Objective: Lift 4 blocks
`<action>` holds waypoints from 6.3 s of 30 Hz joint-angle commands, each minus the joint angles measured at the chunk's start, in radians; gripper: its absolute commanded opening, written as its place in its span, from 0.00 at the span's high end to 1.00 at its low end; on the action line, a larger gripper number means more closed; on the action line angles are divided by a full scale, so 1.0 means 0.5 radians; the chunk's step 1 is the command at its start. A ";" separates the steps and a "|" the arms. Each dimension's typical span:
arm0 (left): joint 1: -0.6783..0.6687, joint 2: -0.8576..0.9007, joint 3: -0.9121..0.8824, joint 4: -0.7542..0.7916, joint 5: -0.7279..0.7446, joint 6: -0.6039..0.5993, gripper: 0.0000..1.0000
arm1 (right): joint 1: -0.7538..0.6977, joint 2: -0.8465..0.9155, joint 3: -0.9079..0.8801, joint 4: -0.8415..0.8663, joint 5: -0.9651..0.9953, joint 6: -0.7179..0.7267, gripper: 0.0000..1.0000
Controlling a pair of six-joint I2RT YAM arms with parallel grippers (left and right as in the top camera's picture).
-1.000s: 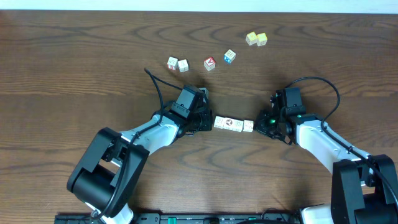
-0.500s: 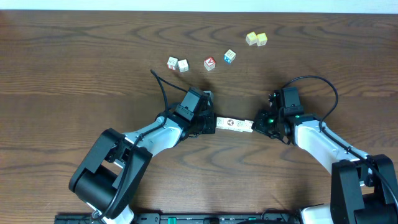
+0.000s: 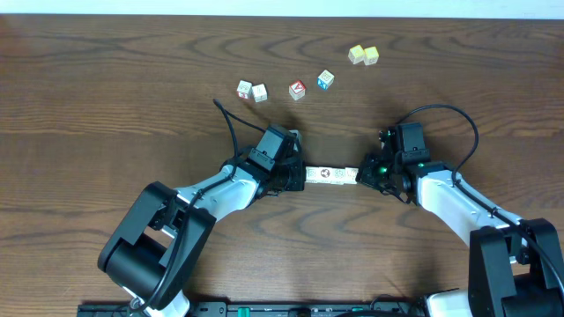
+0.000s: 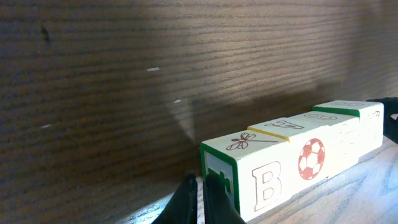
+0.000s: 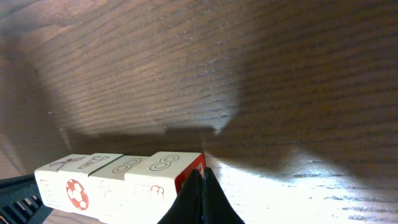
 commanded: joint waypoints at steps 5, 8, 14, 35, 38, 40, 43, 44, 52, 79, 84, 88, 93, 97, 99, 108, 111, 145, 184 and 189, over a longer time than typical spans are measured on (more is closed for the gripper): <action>-0.011 0.029 -0.002 -0.012 0.079 -0.011 0.93 | 0.020 0.010 -0.013 0.018 -0.077 -0.079 0.99; -0.011 0.029 -0.002 -0.012 0.088 -0.013 0.93 | 0.020 0.010 -0.013 0.019 -0.076 -0.082 0.99; -0.029 0.029 -0.002 -0.012 0.088 -0.034 0.93 | 0.020 0.010 -0.013 0.027 -0.063 -0.109 0.99; -0.047 0.029 -0.002 -0.011 0.061 -0.031 0.93 | 0.013 0.010 -0.012 0.011 -0.030 -0.130 0.99; -0.047 0.028 -0.002 -0.011 0.054 -0.031 0.93 | -0.008 0.010 -0.012 0.002 -0.030 -0.130 0.99; -0.047 0.028 -0.002 -0.011 0.048 -0.032 0.92 | -0.026 0.010 -0.011 -0.014 -0.029 -0.130 0.99; -0.047 0.028 -0.002 -0.011 0.048 -0.031 0.93 | -0.055 0.010 -0.008 -0.039 -0.020 -0.131 0.99; -0.047 0.027 -0.002 -0.011 0.048 -0.031 0.93 | -0.061 0.010 -0.008 -0.045 -0.016 -0.131 0.99; -0.043 0.026 -0.002 -0.012 -0.002 -0.032 0.93 | -0.067 0.010 0.011 -0.108 0.047 -0.132 0.97; 0.181 -0.019 -0.002 -0.056 -0.006 -0.034 0.91 | -0.071 0.010 0.426 -0.731 0.369 -0.199 0.81; 0.259 -0.063 -0.002 0.042 -0.005 -0.032 0.60 | -0.070 0.010 0.603 -0.742 0.302 -0.311 0.84; 0.314 -0.071 -0.002 0.140 -0.027 -0.031 0.34 | -0.064 0.011 0.616 -0.584 0.251 -0.326 0.99; 0.324 -0.071 -0.002 0.130 -0.185 -0.032 0.24 | 0.044 0.022 0.581 -0.423 0.260 -0.339 0.99; 0.323 -0.071 -0.002 0.124 -0.185 -0.032 0.23 | 0.172 0.088 0.578 -0.377 0.405 -0.290 0.99; 0.323 -0.071 -0.002 0.125 -0.185 -0.032 0.23 | 0.219 0.141 0.578 -0.362 0.481 -0.256 0.99; 0.323 -0.071 -0.002 0.125 -0.185 -0.032 0.22 | 0.261 0.269 0.578 -0.340 0.513 -0.256 0.99; 0.323 -0.071 -0.002 0.125 -0.185 -0.032 0.22 | 0.278 0.287 0.578 -0.346 0.507 -0.256 0.99; 0.323 -0.071 -0.002 0.117 -0.185 -0.032 0.23 | 0.323 0.332 0.555 -0.462 0.507 -0.186 0.99; 0.323 -0.071 -0.002 0.109 -0.185 -0.032 0.22 | 0.362 0.332 0.555 -0.521 0.508 -0.180 0.99; 0.323 -0.071 -0.002 0.110 -0.185 -0.032 0.22 | 0.362 0.332 0.555 -0.528 0.507 -0.179 0.99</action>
